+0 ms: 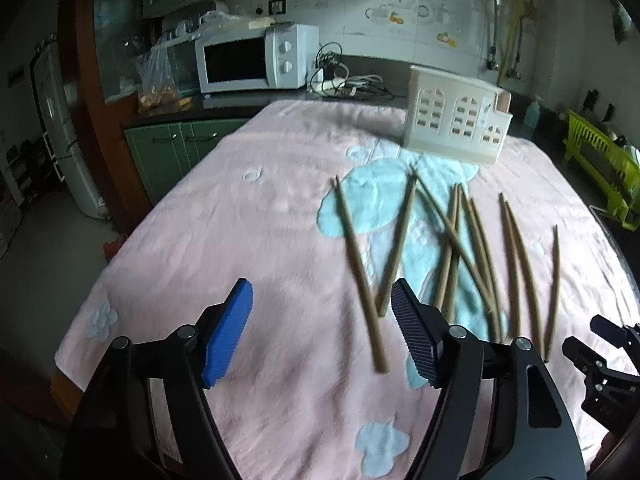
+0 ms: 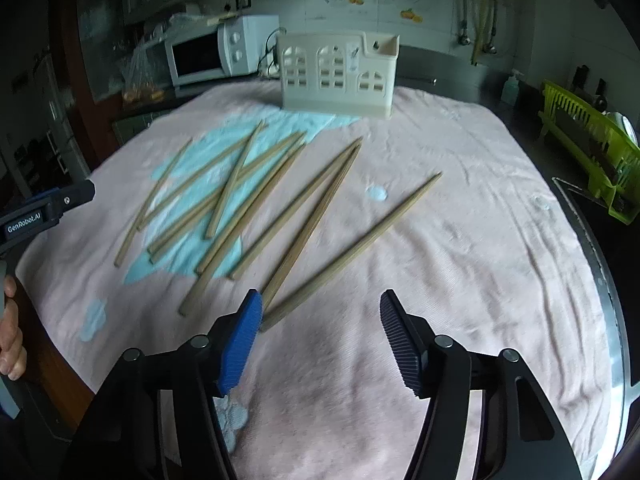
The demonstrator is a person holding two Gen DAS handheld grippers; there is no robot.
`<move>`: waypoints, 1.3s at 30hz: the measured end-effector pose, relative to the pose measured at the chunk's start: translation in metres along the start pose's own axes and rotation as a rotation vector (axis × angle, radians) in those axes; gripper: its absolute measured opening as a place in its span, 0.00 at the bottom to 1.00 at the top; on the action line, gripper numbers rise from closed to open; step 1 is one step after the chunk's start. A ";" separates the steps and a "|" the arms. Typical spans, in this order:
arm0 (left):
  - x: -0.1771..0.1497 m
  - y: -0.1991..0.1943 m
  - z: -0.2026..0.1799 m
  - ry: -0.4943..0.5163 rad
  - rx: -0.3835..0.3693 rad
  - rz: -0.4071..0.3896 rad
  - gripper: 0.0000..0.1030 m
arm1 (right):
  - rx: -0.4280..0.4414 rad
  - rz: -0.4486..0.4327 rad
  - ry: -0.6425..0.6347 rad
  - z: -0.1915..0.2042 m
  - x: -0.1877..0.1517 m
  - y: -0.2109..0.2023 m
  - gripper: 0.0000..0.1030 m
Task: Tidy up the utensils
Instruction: 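Lower the right tool to one wooden chopstick while the left tool approaches another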
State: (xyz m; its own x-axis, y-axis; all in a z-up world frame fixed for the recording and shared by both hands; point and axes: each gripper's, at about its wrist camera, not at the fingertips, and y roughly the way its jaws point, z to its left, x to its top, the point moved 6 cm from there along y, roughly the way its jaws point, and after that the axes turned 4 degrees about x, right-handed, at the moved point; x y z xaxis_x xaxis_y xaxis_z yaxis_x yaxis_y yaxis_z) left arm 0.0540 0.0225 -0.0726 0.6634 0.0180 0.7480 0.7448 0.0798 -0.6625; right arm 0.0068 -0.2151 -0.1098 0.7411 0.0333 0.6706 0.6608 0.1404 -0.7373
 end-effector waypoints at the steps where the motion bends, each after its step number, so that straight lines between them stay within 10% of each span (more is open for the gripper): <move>1: -0.002 0.002 0.002 -0.001 0.002 0.005 0.68 | 0.002 0.008 0.000 0.001 -0.002 0.003 0.55; 25: -0.022 0.019 -0.001 0.008 -0.054 0.062 0.66 | -0.215 0.011 -0.089 -0.001 -0.007 0.006 0.45; 39: -0.041 0.034 -0.026 0.074 -0.117 0.112 0.36 | -0.077 -0.012 0.000 -0.002 -0.004 -0.004 0.45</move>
State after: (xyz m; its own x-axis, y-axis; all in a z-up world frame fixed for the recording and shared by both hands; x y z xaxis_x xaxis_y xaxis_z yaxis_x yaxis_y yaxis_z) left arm 0.0542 -0.0013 -0.1269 0.7428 -0.0538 0.6674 0.6665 -0.0352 -0.7446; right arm 0.0014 -0.2177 -0.1095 0.7334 0.0317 0.6791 0.6766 0.0639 -0.7336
